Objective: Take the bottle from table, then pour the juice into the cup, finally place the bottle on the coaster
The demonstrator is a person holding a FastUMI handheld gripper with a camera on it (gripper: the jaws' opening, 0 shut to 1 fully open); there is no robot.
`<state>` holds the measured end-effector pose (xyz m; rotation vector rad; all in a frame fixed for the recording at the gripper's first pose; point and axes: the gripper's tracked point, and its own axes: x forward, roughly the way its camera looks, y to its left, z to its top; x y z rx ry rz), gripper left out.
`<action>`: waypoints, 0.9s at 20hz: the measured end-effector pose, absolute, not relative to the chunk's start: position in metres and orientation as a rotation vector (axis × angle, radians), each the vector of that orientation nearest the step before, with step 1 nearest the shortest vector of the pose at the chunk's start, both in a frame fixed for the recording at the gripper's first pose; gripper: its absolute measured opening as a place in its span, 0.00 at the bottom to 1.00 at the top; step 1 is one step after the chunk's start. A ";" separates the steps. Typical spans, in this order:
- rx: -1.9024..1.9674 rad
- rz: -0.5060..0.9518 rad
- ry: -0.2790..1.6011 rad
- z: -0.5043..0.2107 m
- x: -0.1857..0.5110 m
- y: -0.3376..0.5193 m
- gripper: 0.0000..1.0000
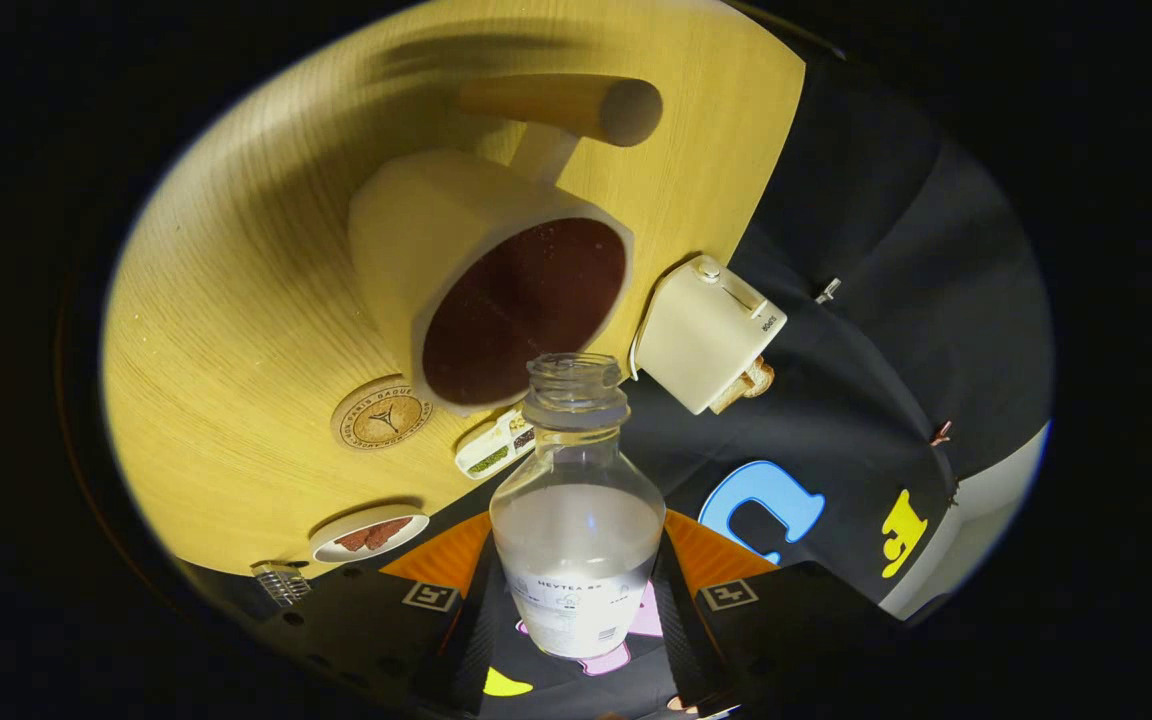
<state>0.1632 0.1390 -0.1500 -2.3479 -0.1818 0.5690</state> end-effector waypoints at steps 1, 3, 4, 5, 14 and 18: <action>-2.343 0.572 -0.189 -0.150 0.163 0.140 0.72; -2.331 0.578 -0.200 -0.150 0.162 0.141 0.72; -2.324 0.579 -0.204 -0.150 0.162 0.140 0.72; -2.318 0.579 -0.211 -0.150 0.163 0.139 0.72; -2.132 0.549 -0.237 -0.148 0.159 0.132 0.72; -1.934 0.537 -0.228 -0.141 0.148 0.135 0.72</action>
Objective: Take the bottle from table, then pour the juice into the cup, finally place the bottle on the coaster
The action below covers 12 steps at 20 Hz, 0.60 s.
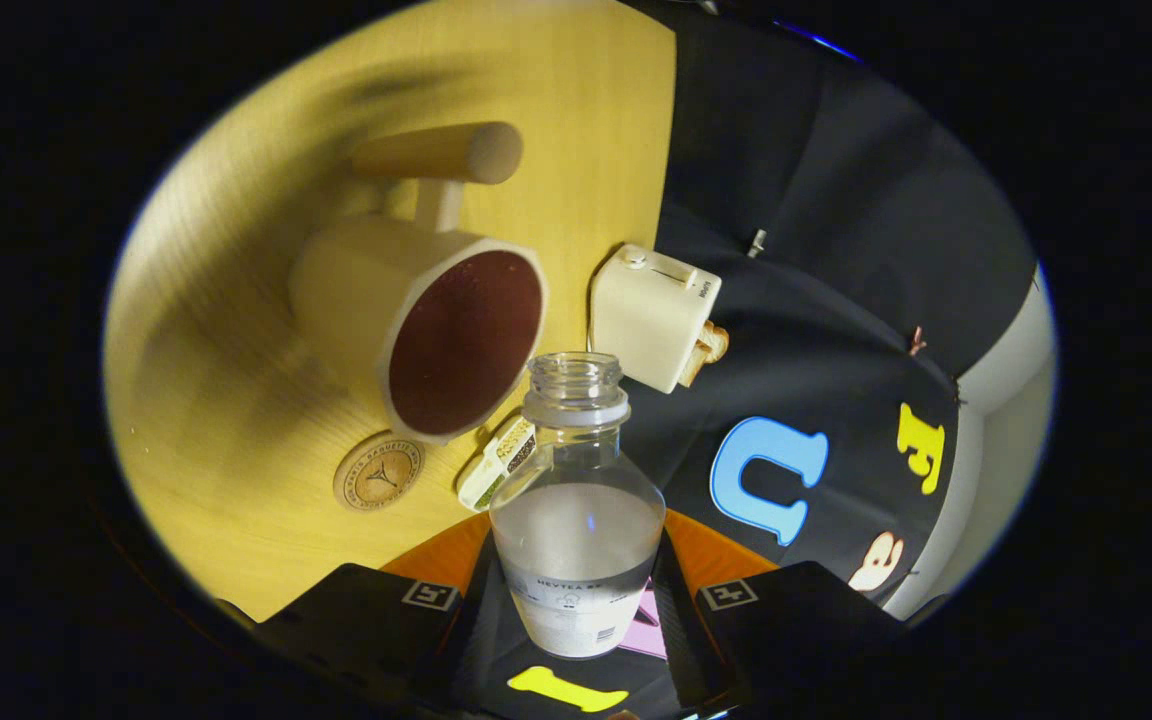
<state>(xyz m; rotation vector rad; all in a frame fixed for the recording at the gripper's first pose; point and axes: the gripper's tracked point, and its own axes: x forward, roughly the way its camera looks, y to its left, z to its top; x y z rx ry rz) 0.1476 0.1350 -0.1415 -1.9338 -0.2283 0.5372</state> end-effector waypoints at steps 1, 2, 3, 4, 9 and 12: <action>-1.876 0.528 -0.254 -0.134 0.144 0.138 0.72; -1.823 0.512 -0.276 -0.125 0.142 0.140 0.72; -1.769 0.495 -0.286 -0.118 0.143 0.139 0.72; -1.706 0.478 -0.284 -0.110 0.146 0.134 0.72; -1.304 0.385 -0.109 -0.087 0.166 0.096 0.73; -1.049 0.368 -0.021 -0.090 0.177 0.080 0.72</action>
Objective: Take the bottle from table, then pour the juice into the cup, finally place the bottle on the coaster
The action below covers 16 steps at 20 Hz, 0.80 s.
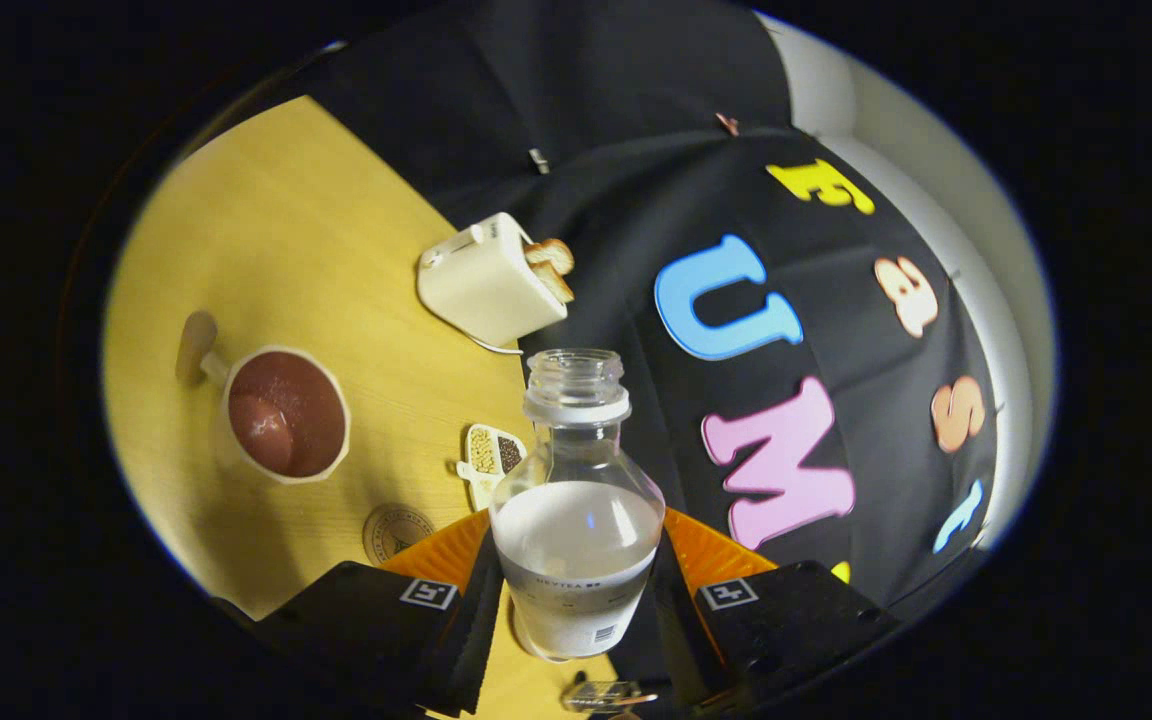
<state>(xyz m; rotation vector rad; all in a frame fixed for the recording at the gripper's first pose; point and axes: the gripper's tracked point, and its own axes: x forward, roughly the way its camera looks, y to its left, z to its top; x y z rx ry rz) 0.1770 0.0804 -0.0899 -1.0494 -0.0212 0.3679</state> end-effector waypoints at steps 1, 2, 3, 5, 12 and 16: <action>-0.961 0.366 0.007 -0.092 0.181 0.076 0.73; -0.878 0.358 0.039 -0.094 0.187 0.074 0.73; -0.796 0.342 0.069 -0.095 0.193 0.069 0.73; -0.646 0.298 0.099 -0.098 0.205 0.056 0.73; -0.176 0.305 0.145 -0.123 0.240 0.052 0.73; -0.034 0.299 0.168 -0.141 0.255 0.057 0.73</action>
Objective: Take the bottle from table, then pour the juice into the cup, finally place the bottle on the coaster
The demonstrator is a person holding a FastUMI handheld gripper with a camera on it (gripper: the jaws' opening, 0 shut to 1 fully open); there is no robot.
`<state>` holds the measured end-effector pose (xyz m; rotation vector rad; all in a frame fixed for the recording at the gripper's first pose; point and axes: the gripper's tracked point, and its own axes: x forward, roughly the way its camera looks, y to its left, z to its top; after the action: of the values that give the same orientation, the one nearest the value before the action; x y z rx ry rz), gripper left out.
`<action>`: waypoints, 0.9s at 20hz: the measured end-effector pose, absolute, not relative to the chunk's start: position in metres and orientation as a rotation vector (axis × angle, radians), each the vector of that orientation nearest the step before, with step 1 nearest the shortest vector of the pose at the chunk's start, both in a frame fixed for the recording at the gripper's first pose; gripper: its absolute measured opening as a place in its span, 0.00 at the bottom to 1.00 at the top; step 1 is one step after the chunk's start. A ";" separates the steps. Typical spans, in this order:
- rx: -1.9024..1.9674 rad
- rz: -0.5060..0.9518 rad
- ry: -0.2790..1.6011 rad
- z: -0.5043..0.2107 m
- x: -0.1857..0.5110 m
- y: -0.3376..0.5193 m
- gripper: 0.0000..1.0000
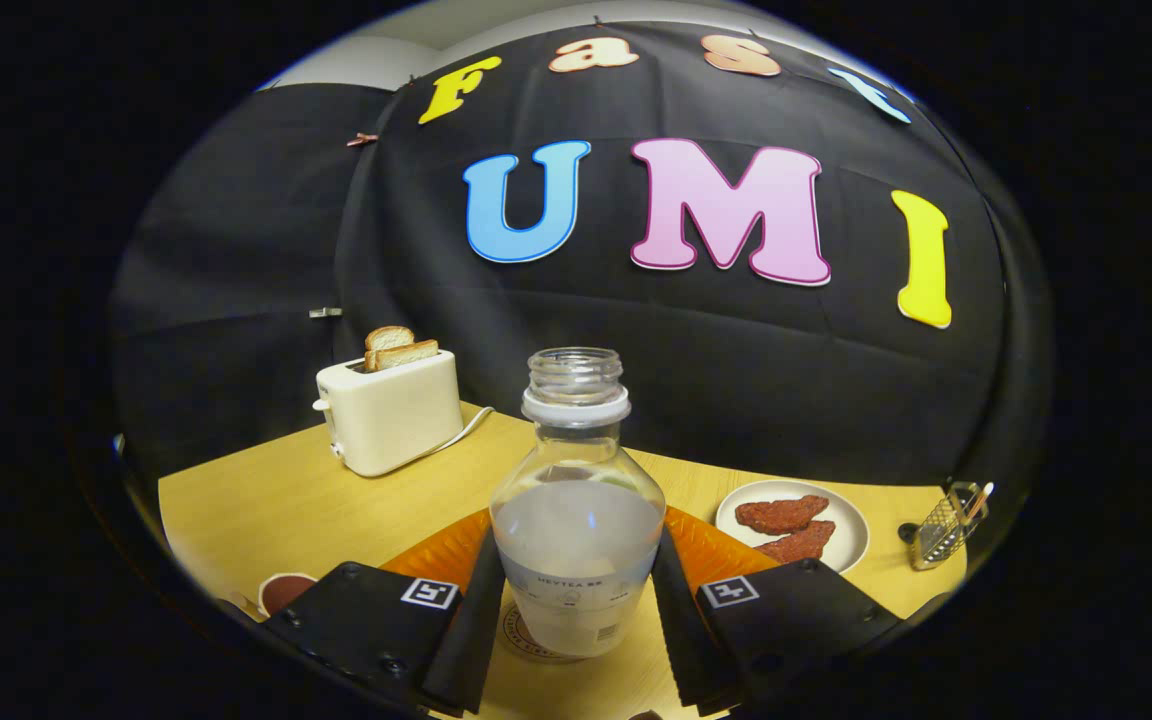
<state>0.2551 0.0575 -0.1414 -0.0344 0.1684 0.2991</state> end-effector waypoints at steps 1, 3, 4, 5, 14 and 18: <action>-0.021 0.301 0.172 -0.144 0.258 0.061 0.73; -0.002 0.311 0.179 -0.158 0.262 0.065 0.73; 0.000 0.318 0.178 -0.164 0.262 0.067 0.73; -0.005 0.322 0.176 -0.169 0.263 0.070 0.73; 0.004 0.299 0.155 -0.196 0.268 0.075 0.77; 0.009 0.290 0.158 -0.198 0.270 0.074 0.78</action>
<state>0.2702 0.0736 -0.1978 0.0085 0.1582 0.2897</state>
